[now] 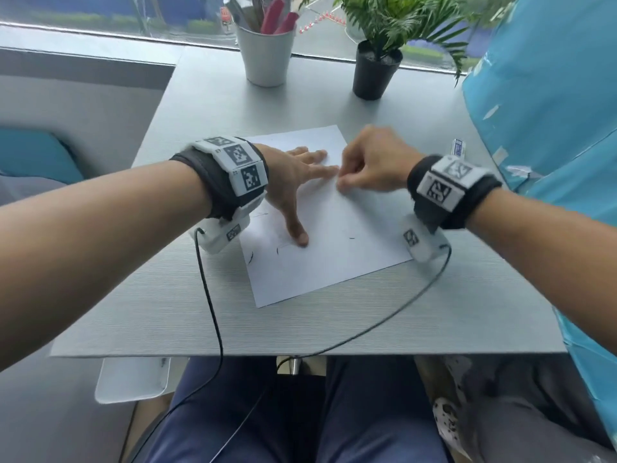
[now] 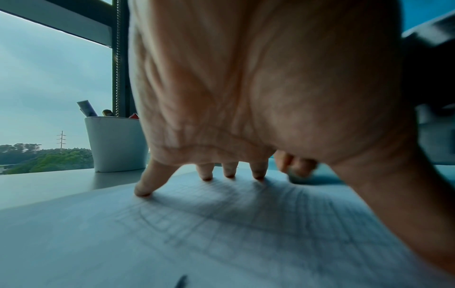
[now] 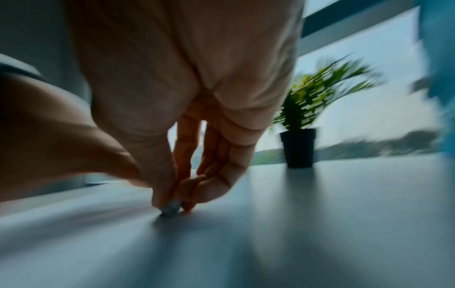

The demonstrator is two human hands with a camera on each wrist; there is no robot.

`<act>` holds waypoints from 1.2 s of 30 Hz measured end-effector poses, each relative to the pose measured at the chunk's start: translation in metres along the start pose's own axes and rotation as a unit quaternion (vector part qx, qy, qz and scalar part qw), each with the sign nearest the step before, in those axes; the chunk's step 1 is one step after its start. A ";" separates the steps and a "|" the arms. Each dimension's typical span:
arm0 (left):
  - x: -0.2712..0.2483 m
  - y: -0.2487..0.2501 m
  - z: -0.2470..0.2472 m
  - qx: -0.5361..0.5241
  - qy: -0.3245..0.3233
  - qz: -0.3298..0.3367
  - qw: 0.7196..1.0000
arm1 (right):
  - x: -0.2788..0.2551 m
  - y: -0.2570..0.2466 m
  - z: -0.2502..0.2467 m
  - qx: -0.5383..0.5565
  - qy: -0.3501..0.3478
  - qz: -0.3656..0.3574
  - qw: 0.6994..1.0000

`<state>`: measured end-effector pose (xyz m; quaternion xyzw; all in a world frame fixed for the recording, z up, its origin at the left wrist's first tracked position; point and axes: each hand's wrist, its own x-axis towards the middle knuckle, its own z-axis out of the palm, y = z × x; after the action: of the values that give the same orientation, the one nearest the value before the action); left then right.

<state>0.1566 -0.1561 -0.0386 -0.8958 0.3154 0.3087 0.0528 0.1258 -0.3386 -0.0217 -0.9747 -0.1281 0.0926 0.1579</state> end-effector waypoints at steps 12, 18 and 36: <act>-0.002 -0.001 0.002 -0.001 0.005 0.002 1.000 | -0.011 -0.012 0.004 0.030 0.014 -0.038 0.999; -0.005 -0.012 0.004 -0.029 0.037 0.015 0.999 | 0.012 0.018 0.001 -0.017 0.020 0.039 0.999; -0.011 0.001 0.009 0.000 -0.015 -0.029 0.999 | -0.024 -0.027 0.017 0.022 -0.057 -0.050 0.997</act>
<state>0.1445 -0.1483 -0.0392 -0.8998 0.2881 0.3208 0.0665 0.0936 -0.3153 -0.0256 -0.9564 -0.1834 0.1430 0.1764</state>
